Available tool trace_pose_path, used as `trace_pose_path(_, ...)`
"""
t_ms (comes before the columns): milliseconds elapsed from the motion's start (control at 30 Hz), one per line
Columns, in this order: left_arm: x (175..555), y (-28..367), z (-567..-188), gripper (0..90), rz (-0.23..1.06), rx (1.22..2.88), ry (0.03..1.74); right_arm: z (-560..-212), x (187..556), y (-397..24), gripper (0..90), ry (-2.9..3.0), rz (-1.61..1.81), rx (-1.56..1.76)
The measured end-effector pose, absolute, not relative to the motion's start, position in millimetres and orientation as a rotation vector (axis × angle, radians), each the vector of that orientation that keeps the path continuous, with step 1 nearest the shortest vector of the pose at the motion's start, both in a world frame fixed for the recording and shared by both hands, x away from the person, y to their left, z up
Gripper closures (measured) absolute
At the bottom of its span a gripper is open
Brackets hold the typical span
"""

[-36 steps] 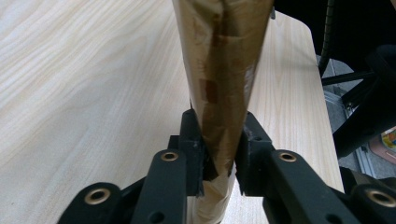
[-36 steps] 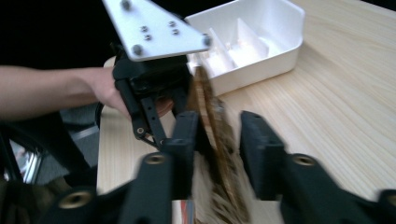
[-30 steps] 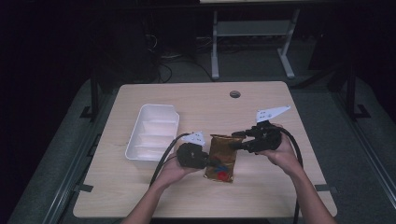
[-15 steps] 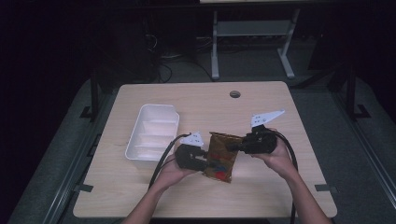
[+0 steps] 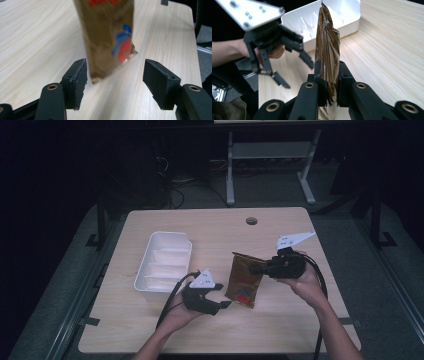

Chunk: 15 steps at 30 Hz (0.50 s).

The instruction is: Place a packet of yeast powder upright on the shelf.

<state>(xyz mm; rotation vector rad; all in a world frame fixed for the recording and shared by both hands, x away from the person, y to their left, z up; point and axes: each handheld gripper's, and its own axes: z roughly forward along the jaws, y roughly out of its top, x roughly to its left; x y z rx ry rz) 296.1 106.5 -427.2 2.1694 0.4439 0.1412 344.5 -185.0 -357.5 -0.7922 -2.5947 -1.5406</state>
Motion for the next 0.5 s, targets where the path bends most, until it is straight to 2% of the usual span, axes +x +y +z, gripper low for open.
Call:
trace_pose_path(167, 286.3, 110.0, -431.9, 30.1, 0.17, 2.194, 0.435, -353.7, 353.6, -182.7, 81.9, -2.592, -1.546, -0.828)
trace_pose_path(500, 270.4, 118.0, -436.5, 26.9, 0.184, 2.232, 0.403, -343.0, 373.2, -162.3, 81.9, -2.595, -1.551, -0.853)
